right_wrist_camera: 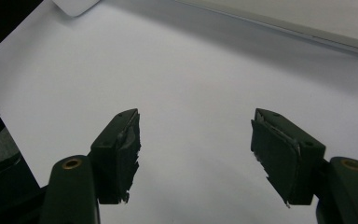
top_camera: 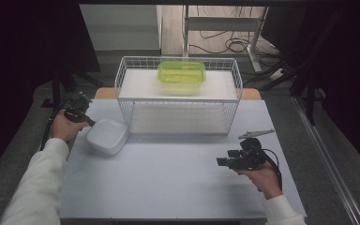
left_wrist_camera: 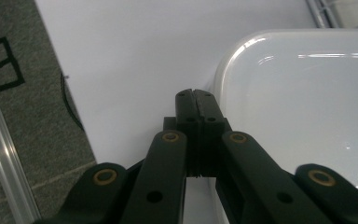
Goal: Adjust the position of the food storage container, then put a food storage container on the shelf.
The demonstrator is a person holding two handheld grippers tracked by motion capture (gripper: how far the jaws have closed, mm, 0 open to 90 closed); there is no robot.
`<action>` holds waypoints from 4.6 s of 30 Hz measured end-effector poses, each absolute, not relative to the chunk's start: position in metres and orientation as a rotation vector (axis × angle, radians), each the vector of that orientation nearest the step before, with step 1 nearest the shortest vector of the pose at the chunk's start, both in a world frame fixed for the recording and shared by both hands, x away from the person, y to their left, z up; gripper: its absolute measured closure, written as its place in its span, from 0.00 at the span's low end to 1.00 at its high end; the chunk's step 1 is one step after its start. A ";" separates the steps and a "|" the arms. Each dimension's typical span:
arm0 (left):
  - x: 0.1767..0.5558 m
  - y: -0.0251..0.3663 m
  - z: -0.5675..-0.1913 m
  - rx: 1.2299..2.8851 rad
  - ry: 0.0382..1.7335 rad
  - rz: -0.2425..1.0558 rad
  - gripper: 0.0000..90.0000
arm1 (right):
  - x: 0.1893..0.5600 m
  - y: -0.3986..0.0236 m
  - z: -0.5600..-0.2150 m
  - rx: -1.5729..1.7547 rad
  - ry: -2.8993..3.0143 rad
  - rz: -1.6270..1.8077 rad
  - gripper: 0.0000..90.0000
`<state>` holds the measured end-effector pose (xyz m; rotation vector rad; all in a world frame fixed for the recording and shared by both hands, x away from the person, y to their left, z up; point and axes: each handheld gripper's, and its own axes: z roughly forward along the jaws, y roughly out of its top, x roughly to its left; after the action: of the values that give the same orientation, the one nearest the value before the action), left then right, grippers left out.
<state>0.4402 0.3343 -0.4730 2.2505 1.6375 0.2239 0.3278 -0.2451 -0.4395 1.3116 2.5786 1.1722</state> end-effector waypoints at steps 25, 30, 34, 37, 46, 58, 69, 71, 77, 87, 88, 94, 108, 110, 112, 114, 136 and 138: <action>0.401 0.276 -0.473 2.265 1.442 0.125 1.00 | 0.325 -0.240 -0.436 1.290 2.588 1.187 0.37; 0.390 0.257 -0.472 2.281 1.385 0.092 1.00 | 0.324 -0.240 -0.435 1.291 2.587 1.189 0.37; 0.380 0.244 -0.471 2.293 1.364 0.089 1.00 | 0.323 -0.239 -0.436 1.286 2.589 1.189 0.37; 0.372 0.236 -0.471 2.299 1.341 0.082 1.00 | 0.323 -0.238 -0.435 1.285 2.589 1.192 0.37; 0.355 0.205 -0.473 2.283 1.272 0.014 1.00 | 0.322 -0.235 -0.435 1.283 2.594 1.191 0.37; 0.336 0.169 -0.480 2.283 1.206 -0.075 1.00 | 0.323 -0.234 -0.436 1.288 2.600 1.181 0.37; 0.327 0.143 -0.487 2.307 1.152 -0.139 1.00 | 0.323 -0.234 -0.438 1.290 2.604 1.175 0.37; 0.325 0.139 -0.488 2.320 1.140 -0.140 1.00 | 0.323 -0.234 -0.438 1.290 2.604 1.175 0.36; 0.323 0.135 -0.488 2.301 1.124 -0.181 1.00 | 0.324 -0.235 -0.439 1.294 2.604 1.172 0.37; 0.321 0.133 -0.489 2.294 1.116 -0.197 1.00 | 0.324 -0.235 -0.439 1.298 2.602 1.170 0.37; 0.321 0.133 -0.489 2.293 1.116 -0.199 1.00 | 0.324 -0.235 -0.439 1.298 2.602 1.170 0.36; 0.322 0.139 -0.482 2.258 1.131 -0.172 0.99 | 0.323 -0.235 -0.439 1.306 2.594 1.174 0.36; 0.298 0.167 -0.442 2.083 1.218 -0.047 0.44 | 0.321 -0.236 -0.435 1.342 2.570 1.243 0.32; 0.294 0.167 -0.439 2.070 1.235 -0.036 0.41 | 0.321 -0.234 -0.435 1.343 2.574 1.241 0.32; 0.291 0.168 -0.436 2.059 1.250 -0.023 0.39 | 0.321 -0.233 -0.434 1.347 2.574 1.241 0.32; 0.288 0.168 -0.436 2.060 1.263 -0.008 0.38 | 0.321 -0.232 -0.434 1.348 2.577 1.245 0.32; 0.286 0.161 -0.448 1.973 1.286 -0.100 0.36 | 0.318 -0.209 -0.442 1.372 2.632 1.276 0.37; 0.288 0.160 -0.452 1.955 1.295 -0.131 0.36 | 0.319 -0.205 -0.443 1.403 2.615 1.309 0.37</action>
<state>0.2876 0.1602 -0.4524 1.9548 1.2949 -0.1311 0.3190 -0.2052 -0.4432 1.4030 2.6150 1.3089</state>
